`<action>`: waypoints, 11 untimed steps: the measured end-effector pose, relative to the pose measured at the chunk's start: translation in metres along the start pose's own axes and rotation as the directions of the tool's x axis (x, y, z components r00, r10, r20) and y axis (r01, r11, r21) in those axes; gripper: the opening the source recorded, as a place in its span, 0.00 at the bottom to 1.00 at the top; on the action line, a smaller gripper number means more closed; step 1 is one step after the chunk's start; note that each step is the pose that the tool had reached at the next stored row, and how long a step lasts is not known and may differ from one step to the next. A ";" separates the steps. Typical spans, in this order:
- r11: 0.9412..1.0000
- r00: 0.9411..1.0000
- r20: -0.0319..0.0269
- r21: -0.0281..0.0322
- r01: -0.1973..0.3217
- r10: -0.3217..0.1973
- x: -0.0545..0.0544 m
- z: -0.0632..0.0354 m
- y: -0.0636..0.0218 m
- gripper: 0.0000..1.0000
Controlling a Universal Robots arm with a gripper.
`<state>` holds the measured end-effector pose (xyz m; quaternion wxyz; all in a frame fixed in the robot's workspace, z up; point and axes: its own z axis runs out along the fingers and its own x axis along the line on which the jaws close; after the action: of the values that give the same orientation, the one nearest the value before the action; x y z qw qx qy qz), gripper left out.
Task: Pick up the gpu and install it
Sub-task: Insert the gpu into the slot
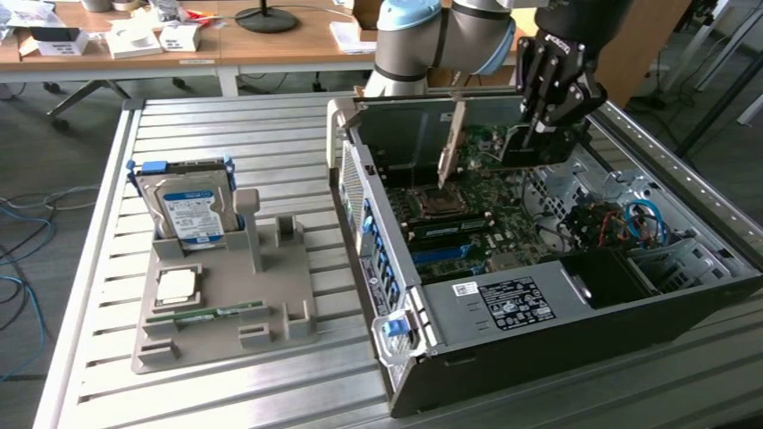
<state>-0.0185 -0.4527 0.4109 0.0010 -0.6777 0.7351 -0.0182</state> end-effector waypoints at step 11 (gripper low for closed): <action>1.000 1.000 0.005 0.000 0.025 -0.025 -0.001 0.0188 0.0049 0.26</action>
<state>-0.0228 -0.4522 0.3920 0.0025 -0.6867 0.7267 -0.0167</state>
